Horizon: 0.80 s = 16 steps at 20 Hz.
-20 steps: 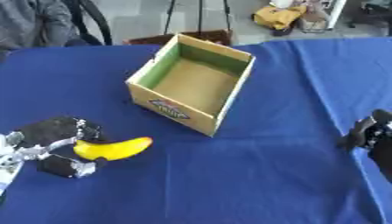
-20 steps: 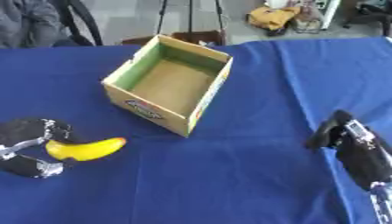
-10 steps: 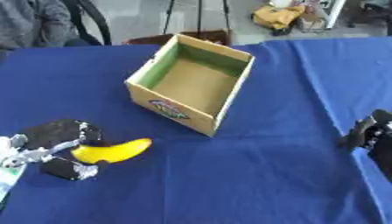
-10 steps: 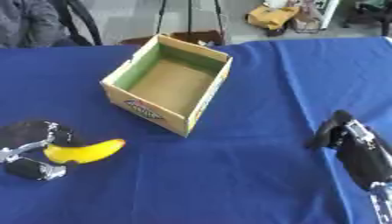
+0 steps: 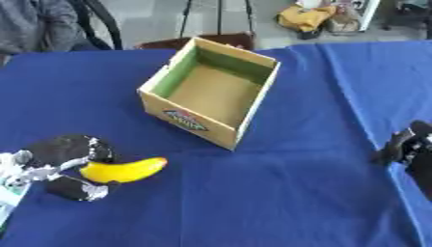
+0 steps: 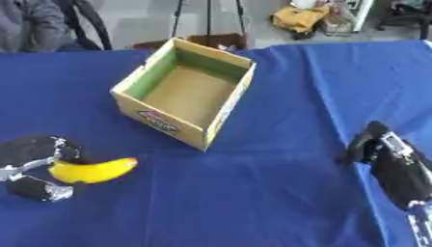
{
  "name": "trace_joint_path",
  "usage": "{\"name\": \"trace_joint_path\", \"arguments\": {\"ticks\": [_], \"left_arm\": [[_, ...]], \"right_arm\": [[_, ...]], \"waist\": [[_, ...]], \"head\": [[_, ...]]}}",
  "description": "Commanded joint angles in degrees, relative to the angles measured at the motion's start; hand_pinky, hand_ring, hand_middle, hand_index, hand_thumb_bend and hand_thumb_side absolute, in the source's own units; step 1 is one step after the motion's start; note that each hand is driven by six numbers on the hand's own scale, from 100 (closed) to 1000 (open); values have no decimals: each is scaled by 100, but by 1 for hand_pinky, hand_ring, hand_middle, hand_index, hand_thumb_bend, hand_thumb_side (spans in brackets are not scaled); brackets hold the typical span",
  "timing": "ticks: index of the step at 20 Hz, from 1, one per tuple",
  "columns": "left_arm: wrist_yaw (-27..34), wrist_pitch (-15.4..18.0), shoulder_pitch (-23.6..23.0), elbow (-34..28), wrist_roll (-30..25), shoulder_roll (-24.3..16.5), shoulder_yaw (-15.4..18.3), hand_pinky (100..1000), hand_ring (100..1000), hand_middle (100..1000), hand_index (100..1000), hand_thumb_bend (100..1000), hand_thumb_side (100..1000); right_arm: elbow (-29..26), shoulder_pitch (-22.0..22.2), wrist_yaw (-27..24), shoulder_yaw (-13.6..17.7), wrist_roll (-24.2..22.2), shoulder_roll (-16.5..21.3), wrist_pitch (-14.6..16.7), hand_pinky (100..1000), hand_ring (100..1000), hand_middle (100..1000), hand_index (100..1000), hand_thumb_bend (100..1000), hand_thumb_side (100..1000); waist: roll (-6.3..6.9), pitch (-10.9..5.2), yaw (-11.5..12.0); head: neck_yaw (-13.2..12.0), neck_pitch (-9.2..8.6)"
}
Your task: Pick up objects on the table and place them in the box.
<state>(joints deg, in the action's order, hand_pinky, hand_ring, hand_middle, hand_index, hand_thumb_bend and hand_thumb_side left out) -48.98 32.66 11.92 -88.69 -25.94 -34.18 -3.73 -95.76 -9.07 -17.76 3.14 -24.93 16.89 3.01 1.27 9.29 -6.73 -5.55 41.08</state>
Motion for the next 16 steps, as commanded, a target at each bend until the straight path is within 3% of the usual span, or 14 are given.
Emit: {"name": "trace_joint_path", "arguments": {"ticks": [1,8,16], "left_arm": [[-76,17,92,-20,43,-86,8,603,602,587,788,306,809],[-229,19,115,54,154,-85,-15,587,585,570,778,322,716],[-387,-82,139,169,387,-65,-45,543,547,533,751,279,539]], "right_arm": [[-87,-69,-5,17,-13,92,5,515,373,312,499,100,796],[-90,-75,-2,18,-14,84,6,516,373,312,499,100,796],[-91,-79,0,19,-19,77,6,516,373,312,499,100,796]], "waist": [[-4,-48,-10],[-10,-31,-17],[-16,-18,-23]], "head": [[-10,-28],[-13,-30],[-12,-35]]}}
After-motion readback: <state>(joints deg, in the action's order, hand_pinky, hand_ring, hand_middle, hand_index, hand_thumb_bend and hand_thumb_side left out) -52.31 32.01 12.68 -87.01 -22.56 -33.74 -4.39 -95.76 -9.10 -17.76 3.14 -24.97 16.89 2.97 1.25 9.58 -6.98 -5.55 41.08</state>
